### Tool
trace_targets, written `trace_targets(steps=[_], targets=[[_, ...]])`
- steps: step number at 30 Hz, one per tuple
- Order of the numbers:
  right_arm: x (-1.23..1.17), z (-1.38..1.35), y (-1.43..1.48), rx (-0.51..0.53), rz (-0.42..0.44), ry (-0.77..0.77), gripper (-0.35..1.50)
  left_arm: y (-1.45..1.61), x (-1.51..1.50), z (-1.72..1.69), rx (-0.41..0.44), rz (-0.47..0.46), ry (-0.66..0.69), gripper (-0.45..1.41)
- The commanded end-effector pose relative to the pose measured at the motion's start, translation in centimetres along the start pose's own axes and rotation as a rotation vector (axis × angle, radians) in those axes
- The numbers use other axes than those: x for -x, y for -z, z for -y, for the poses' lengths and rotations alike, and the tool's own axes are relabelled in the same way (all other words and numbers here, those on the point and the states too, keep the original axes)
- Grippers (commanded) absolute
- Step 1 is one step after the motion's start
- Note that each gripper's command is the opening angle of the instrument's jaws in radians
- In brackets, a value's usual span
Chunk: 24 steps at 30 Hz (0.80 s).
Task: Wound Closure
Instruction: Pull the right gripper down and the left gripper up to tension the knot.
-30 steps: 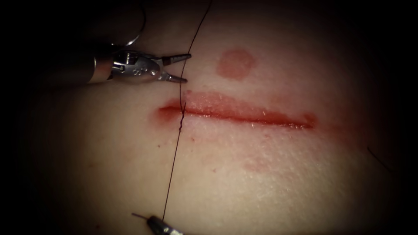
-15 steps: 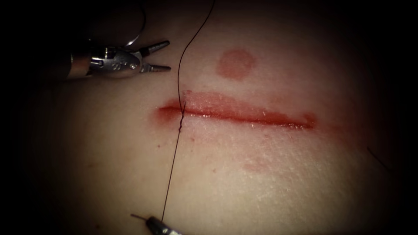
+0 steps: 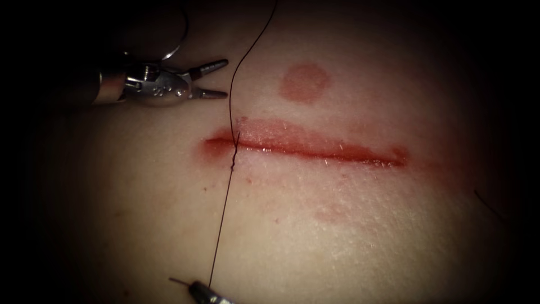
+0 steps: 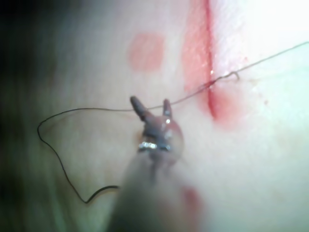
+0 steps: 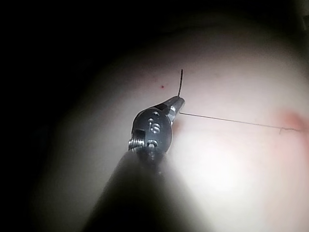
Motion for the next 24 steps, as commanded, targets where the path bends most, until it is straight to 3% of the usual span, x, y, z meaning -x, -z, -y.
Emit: trace_targets(steps=[1, 6, 17, 24], targets=[[0.07, 0.08, -0.02, -0.002, 0.003, -0.002, -0.35, -0.1, -0.03, -0.04, -0.001, -0.007, -0.016, 0.48], [0.06, 0.07, -0.02, -0.002, 0.003, -0.009, -0.35, -0.17, -0.17, -0.07, -0.006, -0.011, -0.055, 0.48], [0.05, 0.07, -0.06, 0.0, 0.002, -0.01, -0.35, -0.13, -0.07, -0.04, -0.009, -0.001, -0.097, 0.48], [0.06, 0.07, -0.07, -0.003, 0.001, -0.01, -0.35, -0.04, 0.0, -0.09, 0.061, -0.002, -0.161, 0.47]])
